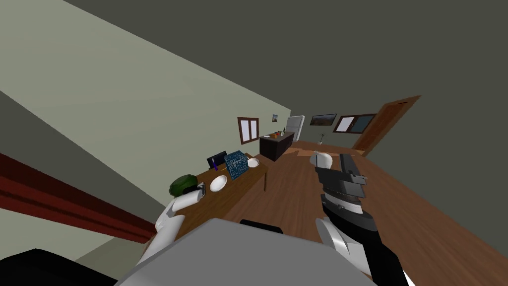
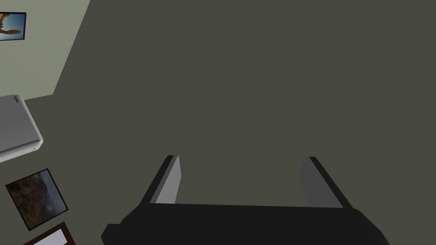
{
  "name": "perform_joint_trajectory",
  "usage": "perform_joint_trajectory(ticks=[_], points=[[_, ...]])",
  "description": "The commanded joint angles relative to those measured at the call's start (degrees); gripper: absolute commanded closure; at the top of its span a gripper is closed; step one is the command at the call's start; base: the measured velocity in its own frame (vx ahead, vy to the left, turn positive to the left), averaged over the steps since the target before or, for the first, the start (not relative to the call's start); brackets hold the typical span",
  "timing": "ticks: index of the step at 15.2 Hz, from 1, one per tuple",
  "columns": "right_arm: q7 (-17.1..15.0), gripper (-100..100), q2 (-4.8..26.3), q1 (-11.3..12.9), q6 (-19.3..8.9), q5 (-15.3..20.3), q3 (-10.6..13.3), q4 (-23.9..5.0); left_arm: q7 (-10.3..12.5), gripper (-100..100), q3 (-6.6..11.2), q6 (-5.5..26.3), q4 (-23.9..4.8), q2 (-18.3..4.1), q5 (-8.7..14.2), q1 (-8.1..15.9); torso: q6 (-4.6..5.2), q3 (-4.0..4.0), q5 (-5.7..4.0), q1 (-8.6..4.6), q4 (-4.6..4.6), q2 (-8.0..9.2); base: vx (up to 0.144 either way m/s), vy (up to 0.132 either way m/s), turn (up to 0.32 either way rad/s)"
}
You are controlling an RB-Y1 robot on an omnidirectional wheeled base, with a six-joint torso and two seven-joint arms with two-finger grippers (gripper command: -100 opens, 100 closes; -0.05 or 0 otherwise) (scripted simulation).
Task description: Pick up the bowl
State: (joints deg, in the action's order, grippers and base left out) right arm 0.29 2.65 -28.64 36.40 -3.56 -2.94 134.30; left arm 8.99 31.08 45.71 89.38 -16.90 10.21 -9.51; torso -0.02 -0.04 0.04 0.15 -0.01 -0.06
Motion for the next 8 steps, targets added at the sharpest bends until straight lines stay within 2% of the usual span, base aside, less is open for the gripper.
perform_joint_trajectory(ticks=[1, 3, 4, 5, 6, 7, 8], points=[[0.00, 0, 0.00, 0.00, 0.00, 0.00, 0.00, 0.00, 0.22, -100, 1.56, 2.86, -2.28, -0.13, 0.28, 0.96, 0.00, 0.00, 0.00, 0.00, 0.00, 0.00, -0.011, 0.015, -0.254], [0.00, 0, 0.00, 0.01, 0.00, 0.00, 0.00, 0.00, 0.22, -100, 1.56, 3.62, -2.28, -0.13, 0.28, 0.96, 0.04, 0.00, 0.00, 0.01, 0.00, 0.01, -0.011, 0.020, -0.171], [0.00, 0, 0.00, 0.00, 0.00, 0.00, 0.00, 0.00, 0.45, -100, 2.83, 5.66, -3.77, -0.06, 0.38, 1.68, -0.01, 0.00, 0.00, 0.01, 0.00, 0.00, -0.005, 0.020, -0.181], [0.00, 0, 0.00, 0.01, 0.00, 0.00, 0.00, 0.00, 0.45, -100, 2.83, 6.44, -3.77, -0.06, 0.38, 1.68, 0.03, 0.00, 0.00, 0.01, 0.00, 0.00, -0.004, 0.022, -0.227], [0.00, 0, 0.00, 0.01, 0.00, 0.00, 0.00, 0.00, 0.68, -100, 4.04, 7.90, -5.18, 0.02, 0.48, 2.36, 0.03, 0.00, 0.00, 0.01, 0.00, -0.01, -0.005, 0.027, -0.344], [0.00, 0, 0.00, 0.01, 0.00, 0.00, 0.01, 0.00, 0.68, -100, 4.04, 8.84, -5.18, 0.02, 0.48, 2.36, 0.06, -0.01, 0.01, 0.03, 0.00, -0.01, -0.006, 0.034, -0.282], [0.00, 0, 0.00, 0.01, 0.00, 0.00, 0.00, 0.00, 0.68, -100, 4.04, 9.12, -5.18, 0.02, 0.48, 2.36, 0.04, -0.01, 0.01, 0.05, 0.00, -0.01, -0.006, 0.027, -0.074]])
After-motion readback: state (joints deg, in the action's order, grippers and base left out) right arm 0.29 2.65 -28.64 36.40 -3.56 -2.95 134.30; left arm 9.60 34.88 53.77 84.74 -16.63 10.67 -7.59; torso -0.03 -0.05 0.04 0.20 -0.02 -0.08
